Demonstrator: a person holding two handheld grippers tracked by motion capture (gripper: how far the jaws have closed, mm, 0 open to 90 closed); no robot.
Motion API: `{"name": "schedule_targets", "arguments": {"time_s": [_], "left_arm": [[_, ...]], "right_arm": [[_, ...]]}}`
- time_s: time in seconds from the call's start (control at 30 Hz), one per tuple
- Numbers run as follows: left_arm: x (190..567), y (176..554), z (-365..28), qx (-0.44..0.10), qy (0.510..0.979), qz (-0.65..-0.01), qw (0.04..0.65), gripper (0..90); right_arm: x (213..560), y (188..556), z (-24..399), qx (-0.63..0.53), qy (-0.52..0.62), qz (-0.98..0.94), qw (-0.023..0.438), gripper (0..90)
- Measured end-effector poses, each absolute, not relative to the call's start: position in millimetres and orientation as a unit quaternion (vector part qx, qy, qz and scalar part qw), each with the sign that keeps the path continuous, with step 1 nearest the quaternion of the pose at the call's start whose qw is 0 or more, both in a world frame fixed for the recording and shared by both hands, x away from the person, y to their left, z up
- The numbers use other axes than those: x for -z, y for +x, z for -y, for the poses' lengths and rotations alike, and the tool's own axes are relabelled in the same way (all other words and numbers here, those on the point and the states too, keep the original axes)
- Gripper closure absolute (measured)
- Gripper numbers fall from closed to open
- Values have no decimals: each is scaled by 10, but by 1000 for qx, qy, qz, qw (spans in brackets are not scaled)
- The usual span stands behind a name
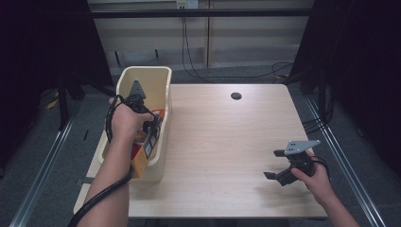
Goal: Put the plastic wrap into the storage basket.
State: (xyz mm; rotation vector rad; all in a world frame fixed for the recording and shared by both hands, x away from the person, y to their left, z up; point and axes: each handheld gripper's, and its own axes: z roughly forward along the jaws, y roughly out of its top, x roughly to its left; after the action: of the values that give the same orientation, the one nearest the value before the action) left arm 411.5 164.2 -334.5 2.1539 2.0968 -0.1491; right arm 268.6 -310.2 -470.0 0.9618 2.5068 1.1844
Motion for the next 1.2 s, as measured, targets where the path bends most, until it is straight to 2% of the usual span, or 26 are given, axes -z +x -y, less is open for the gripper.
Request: {"name": "schedule_targets", "arguments": {"time_s": [0.37,0.53,0.77,1.2], "left_arm": [[3386,4117,-1672,52,710,-699,65,391],[3233,4115,-1663,47,715,-691,92,370],[3026,4099,-1625,41,716,-687,114,305],[2884,4086,-1431,36,741,-650,167,212]], "right_arm": [[4700,2687,3102,-401,326,-850,103,22],[4704,2689,3098,-401,325,-851,102,22],[4692,2685,3096,-401,325,-851,102,22],[4689,2664,3101,-401,327,-850,103,22]]}}
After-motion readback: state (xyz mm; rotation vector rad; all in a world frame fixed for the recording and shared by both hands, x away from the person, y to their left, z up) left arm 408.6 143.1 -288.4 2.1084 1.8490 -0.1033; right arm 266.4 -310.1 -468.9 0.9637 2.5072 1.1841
